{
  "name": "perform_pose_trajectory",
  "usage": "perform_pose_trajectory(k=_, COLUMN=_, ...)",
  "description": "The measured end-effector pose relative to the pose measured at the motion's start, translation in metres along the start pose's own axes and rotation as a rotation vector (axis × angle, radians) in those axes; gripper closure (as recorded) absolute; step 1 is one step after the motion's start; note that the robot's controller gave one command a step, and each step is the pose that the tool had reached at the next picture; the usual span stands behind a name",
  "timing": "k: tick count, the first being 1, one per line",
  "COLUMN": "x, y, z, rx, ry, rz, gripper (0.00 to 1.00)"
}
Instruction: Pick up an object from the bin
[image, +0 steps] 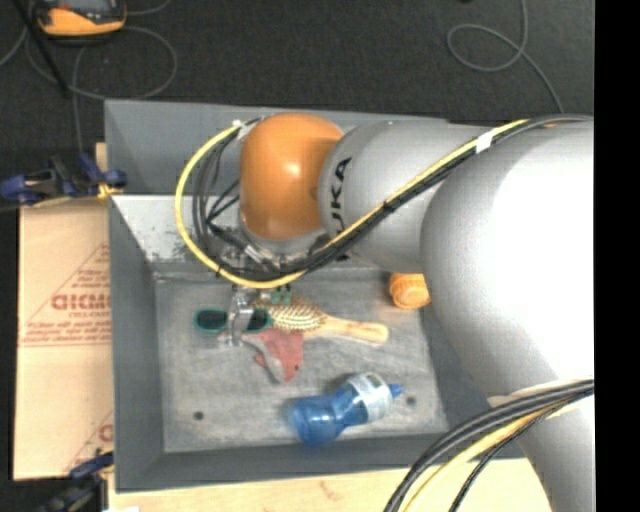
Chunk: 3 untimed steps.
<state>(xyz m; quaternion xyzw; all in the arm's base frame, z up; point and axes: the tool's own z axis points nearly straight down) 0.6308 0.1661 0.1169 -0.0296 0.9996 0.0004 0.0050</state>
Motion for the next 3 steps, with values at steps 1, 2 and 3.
perform_pose_trajectory(k=1, x=-0.013, y=-0.026, z=0.041, rx=-0.002, ry=0.003, rz=0.004, gripper=1.0)
perform_pose_trajectory(k=2, x=-0.013, y=-0.026, z=0.041, rx=-0.003, ry=0.003, rz=0.005, gripper=1.0)
perform_pose_trajectory(k=3, x=-0.026, y=-0.04, z=-0.16, rx=0.001, ry=0.001, rz=-0.088, gripper=1.0)
